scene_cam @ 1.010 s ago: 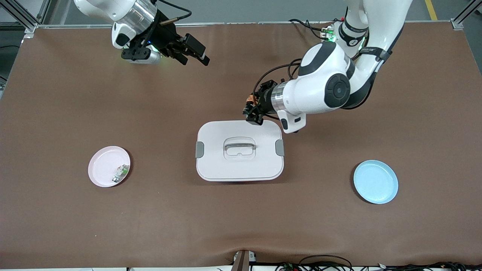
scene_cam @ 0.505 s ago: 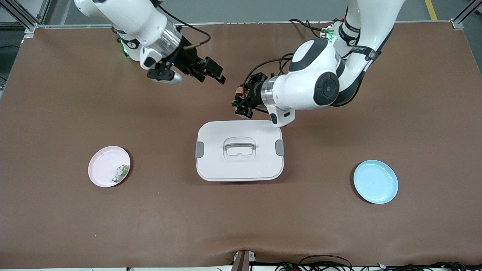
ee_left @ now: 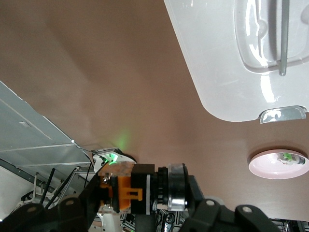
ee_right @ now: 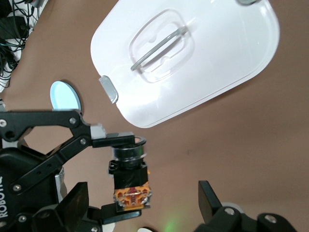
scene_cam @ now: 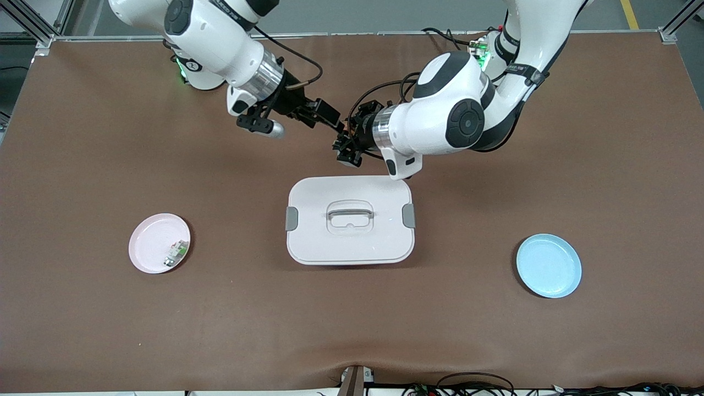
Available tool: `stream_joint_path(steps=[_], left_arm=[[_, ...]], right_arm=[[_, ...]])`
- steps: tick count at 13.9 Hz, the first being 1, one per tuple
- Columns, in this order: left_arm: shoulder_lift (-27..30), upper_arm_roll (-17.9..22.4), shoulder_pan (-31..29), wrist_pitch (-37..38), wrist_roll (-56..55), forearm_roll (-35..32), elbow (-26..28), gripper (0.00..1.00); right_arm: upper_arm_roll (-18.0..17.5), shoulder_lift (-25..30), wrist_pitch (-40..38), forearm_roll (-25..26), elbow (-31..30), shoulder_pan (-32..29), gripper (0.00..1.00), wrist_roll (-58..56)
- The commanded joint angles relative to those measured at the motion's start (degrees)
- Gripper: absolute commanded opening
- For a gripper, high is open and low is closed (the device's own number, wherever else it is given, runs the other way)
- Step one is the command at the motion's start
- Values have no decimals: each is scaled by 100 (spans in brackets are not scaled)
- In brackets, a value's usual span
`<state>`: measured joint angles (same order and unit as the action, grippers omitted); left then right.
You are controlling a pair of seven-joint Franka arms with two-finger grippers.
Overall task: Transfer orange switch to right arm and place
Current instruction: 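Close the right gripper on the switch held by the left gripper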
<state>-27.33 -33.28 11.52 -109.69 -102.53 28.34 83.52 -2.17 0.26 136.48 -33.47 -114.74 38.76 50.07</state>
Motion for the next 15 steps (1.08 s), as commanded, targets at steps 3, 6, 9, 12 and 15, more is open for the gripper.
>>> stream_joint_path(steps=[3, 6, 9, 12, 15], left_arm=[[-88, -3, 88, 53, -91, 75, -161, 0], [-123, -3, 88, 53, -91, 75, -196, 0], [-123, -3, 88, 44, -91, 75, -205, 0], [-123, -3, 88, 44, -91, 75, -205, 0], [-132, -3, 88, 44, -91, 75, -240, 0]], right_arm=[[59, -245, 441, -107, 4, 325, 100, 179], [59, -307, 485, -107, 13, 343, 100, 179], [59, -307, 468, -108, 13, 343, 53, 187], [59, -316, 459, -116, 13, 334, 18, 187], [68, -316, 459, -116, 30, 325, 0, 249]])
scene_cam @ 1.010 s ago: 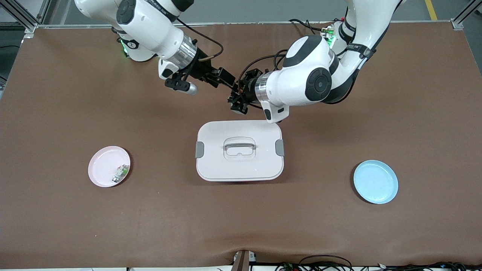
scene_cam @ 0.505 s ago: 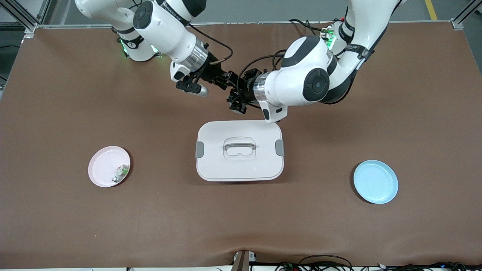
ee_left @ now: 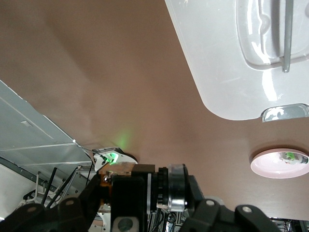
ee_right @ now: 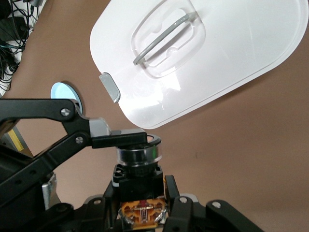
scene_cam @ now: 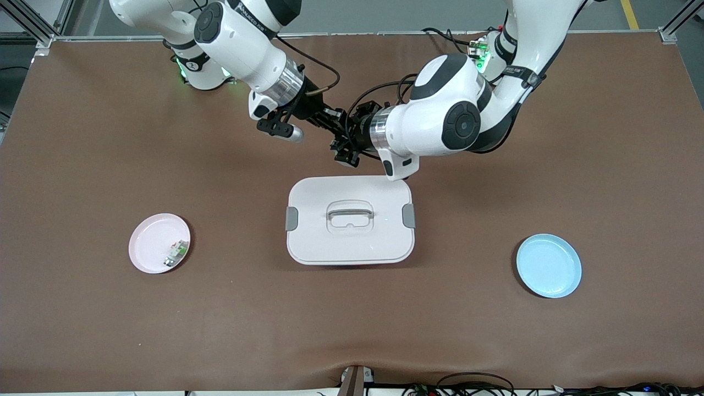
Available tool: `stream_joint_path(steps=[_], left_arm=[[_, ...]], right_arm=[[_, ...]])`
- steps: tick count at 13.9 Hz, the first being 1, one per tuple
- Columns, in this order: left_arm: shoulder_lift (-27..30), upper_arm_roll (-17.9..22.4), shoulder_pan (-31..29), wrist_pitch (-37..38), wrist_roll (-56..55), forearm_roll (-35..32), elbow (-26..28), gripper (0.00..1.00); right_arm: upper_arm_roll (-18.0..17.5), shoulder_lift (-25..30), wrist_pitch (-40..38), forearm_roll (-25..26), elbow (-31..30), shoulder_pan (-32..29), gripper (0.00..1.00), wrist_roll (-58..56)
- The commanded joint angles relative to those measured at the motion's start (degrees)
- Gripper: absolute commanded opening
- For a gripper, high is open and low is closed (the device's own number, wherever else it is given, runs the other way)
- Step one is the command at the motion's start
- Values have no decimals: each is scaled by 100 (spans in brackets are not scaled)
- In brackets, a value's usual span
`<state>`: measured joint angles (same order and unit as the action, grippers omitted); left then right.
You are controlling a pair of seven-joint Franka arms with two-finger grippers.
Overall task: Transfer orange switch to right arm and place
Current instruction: 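Open the left gripper and carry the switch away with the right gripper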
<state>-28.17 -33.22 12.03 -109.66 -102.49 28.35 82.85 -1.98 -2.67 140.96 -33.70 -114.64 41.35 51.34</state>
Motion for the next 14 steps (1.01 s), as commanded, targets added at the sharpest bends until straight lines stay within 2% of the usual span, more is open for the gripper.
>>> stream_joint_path(steps=[1, 4, 5, 6, 7, 8, 12, 14], left_arm=[[-48, -9, 36, 42, -96, 74, -172, 0], [-48, 0, 27, 42, -104, 74, -172, 3], [-48, 8, 27, 42, -96, 74, -172, 20], [-39, 17, 27, 42, -96, 74, -181, 48], [-39, 17, 27, 50, -87, 65, -207, 81], [-30, 26, 27, 42, -87, 30, -216, 100], [14, 26, -26, 50, -25, -224, -374, 100], [31, 35, -69, 50, -17, -566, -383, 100]], right_arm=[[49, -23, 10, -93, 20, 66, 0, 122], [49, -23, 10, -93, 29, 66, 0, 130], [49, -23, 10, -93, 29, 66, 0, 130], [49, -23, 10, -93, 29, 66, 0, 130], [49, -23, 2, -93, 29, 66, 0, 139], [49, -23, -42, -93, 38, 57, 0, 139], [58, -5, -77, -93, 90, 22, 0, 218], [102, 56, -601, -6, 177, -65, 0, 35]])
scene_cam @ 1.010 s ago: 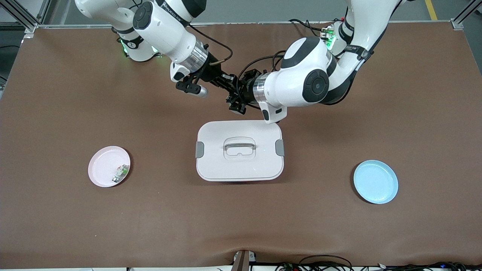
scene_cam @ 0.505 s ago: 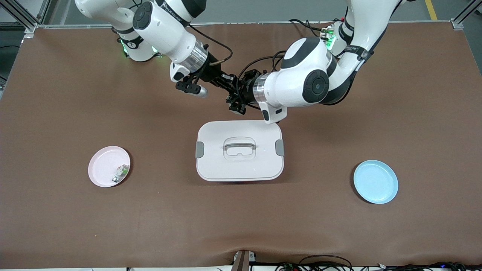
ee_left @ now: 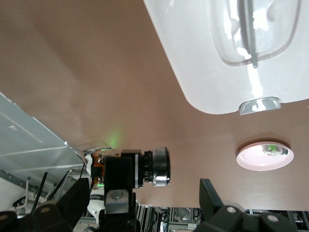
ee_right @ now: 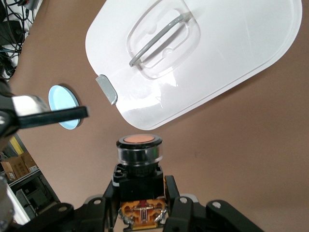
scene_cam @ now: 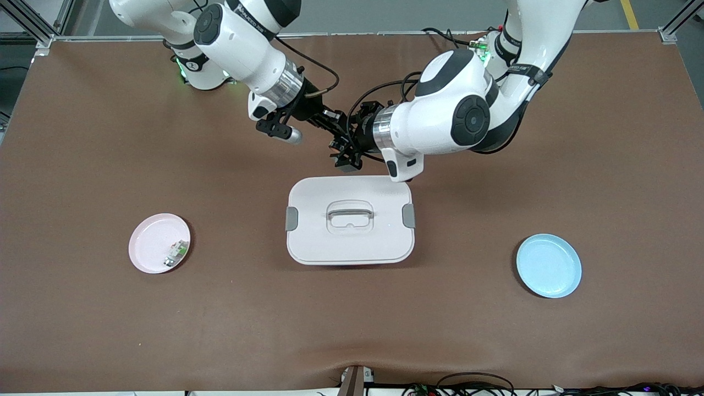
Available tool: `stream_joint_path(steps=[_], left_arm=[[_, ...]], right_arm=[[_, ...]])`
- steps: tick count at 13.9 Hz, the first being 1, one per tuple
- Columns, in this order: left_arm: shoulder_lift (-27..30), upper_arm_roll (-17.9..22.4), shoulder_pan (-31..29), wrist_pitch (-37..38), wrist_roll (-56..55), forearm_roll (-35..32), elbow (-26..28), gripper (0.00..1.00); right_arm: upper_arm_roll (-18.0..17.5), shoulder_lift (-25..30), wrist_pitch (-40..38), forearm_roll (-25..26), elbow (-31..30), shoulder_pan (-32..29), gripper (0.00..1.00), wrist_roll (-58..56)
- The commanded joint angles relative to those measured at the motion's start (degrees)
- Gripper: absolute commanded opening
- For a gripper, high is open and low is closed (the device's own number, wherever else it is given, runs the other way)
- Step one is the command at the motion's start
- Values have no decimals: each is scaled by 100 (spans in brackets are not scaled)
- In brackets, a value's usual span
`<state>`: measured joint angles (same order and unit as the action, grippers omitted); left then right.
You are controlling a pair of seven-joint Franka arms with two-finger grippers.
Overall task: Transfer orange switch to right arm and place
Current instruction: 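Open the left gripper and carry the switch away with the right gripper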
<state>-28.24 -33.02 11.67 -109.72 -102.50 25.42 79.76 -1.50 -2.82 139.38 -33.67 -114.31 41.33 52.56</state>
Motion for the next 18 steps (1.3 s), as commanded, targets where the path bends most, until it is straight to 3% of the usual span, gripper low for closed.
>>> stream_joint_path(steps=[1, 3, 9, 10, 13, 18], left_arm=[[56, 15, -50, 56, 45, -535, -75, 100], [99, 23, -85, 56, 247, -1036, -75, 100], [345, 6, -524, 118, 967, -2548, -75, 100], [416, 6, -586, 135, 1143, -2820, -66, 100], [565, 15, -850, 503, 2143, -3287, -48, 100], [811, 6, -1403, 1277, 3980, -3911, -31, 100]], right_arm=[[62, 106, -908, 0, 268, -159, 0, -427], [80, 290, -1499, 358, 296, -379, 0, -1017], [106, 800, -3256, 3046, 392, -573, 0, -2783], [133, 905, -3503, 3268, 392, -652, 0, -3161], [238, 1187, -3996, 3314, 366, -1143, 0, -4653], [238, 1311, -4165, 3340, 296, -2601, 0, -8009]])
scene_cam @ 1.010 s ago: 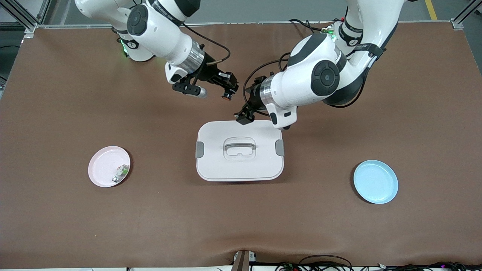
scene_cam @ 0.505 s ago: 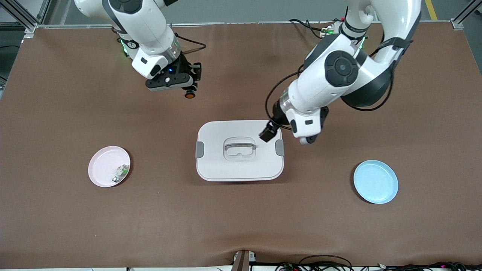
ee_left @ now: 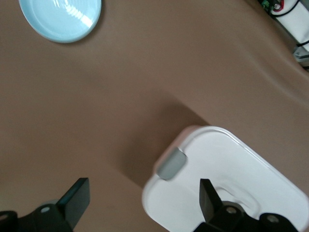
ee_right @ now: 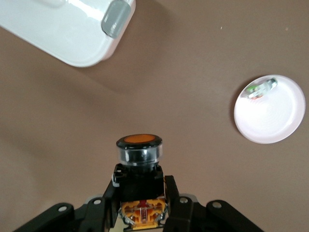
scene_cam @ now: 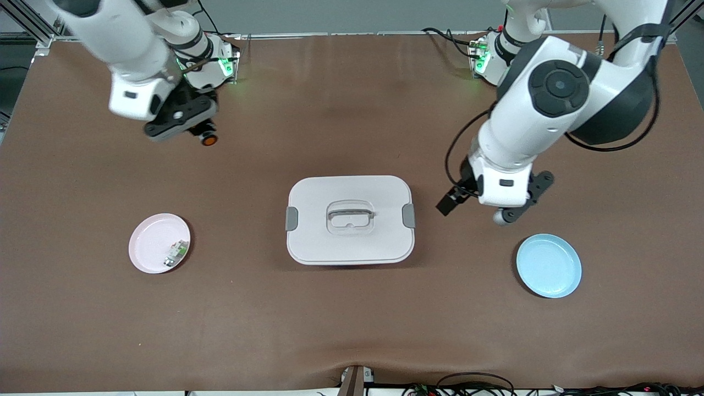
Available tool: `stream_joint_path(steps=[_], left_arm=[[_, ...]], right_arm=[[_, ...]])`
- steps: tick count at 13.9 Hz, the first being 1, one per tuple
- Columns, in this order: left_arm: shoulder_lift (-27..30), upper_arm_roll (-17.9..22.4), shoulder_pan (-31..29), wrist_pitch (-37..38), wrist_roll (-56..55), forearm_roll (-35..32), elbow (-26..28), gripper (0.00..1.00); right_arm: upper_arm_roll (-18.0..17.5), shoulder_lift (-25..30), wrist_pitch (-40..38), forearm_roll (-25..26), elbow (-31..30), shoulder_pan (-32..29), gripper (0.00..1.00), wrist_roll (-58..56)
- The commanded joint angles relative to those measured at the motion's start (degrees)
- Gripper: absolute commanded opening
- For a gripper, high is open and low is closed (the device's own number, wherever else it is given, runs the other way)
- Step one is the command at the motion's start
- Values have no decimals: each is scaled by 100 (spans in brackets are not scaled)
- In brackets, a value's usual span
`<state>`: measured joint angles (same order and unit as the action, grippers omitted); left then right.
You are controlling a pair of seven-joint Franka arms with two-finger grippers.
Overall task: Transfer orange switch to right arm and place
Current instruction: 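Open the left gripper and carry the switch away with the right gripper, then move the right gripper with the switch over the pink plate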
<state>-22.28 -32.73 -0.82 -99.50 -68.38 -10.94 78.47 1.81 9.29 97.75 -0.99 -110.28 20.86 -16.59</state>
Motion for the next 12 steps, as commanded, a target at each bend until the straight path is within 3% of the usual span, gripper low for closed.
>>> stream_joint_path(steps=[1, 5, 12], left_arm=[[250, -23, -260, 326, 841, -355, 99, 100], [461, -23, -796, 353, 1983, -382, 99, 100], [856, 117, -1544, 660, 4224, -252, 134, 100]], right_arm=[[-93, 82, 42, 125, -133, -827, 0, -1631], [-93, -50, 734, 257, -449, -1733, 0, -3223], [-93, -1148, 1826, 257, -626, -2481, 0, -5115]])
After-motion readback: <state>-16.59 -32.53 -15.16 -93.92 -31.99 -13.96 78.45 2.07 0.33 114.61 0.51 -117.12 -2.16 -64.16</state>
